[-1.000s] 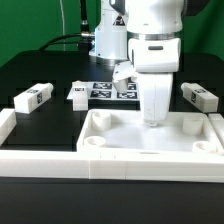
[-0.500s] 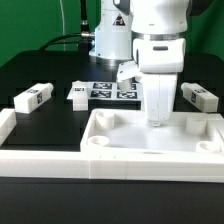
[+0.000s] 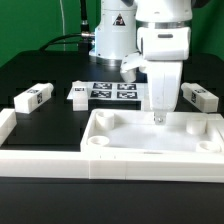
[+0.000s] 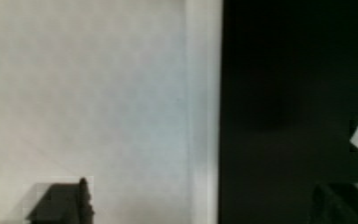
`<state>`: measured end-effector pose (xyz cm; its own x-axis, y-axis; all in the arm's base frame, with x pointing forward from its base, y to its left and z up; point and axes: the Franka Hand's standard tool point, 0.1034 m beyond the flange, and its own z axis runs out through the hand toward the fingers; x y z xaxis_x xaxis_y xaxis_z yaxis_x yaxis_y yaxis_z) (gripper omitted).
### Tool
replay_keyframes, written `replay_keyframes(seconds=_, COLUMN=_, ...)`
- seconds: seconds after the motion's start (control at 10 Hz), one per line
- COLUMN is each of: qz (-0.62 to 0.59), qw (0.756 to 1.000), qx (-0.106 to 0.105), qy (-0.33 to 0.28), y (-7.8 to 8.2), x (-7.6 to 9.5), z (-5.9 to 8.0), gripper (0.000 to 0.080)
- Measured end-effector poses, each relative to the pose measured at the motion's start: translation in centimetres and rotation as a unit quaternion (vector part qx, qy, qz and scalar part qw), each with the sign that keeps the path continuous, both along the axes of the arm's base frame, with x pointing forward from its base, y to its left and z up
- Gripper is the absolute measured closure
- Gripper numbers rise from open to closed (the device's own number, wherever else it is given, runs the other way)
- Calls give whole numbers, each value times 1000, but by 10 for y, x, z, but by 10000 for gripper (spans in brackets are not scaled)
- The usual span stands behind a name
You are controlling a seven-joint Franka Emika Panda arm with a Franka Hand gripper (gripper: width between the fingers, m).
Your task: Assemble desk
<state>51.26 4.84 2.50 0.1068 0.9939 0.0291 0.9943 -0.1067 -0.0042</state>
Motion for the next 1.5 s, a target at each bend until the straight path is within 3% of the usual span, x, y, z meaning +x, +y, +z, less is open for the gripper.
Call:
replay_keyframes(seconds=0.1, qz=-9, qw=1000, qx=-1, qy=-6, y=5, x=1, z=8, gripper=160)
replay_keyframes(seconds=0.4, qz=-89, qw=996, qx=-1, qy=-12, y=30, x=-1, z=29, gripper=151)
replay_keyframes(seconds=0.7, qz=-110, qw=994, qx=0, qy=-7, y=55, x=-1, z=27, gripper=151)
replay_keyframes(seconds=1.1, qz=-128, qw=992, qx=-4, qy=5, y=50, x=0, z=22, gripper=151)
replay_keyframes(seconds=1.3, qz=-272, qw=962, qx=1, qy=12, y=50, x=-14, z=18, gripper=151)
replay_keyframes(seconds=1.5, qz=-375, qw=927, qx=0, qy=16, y=64, x=-21, z=21, gripper=151)
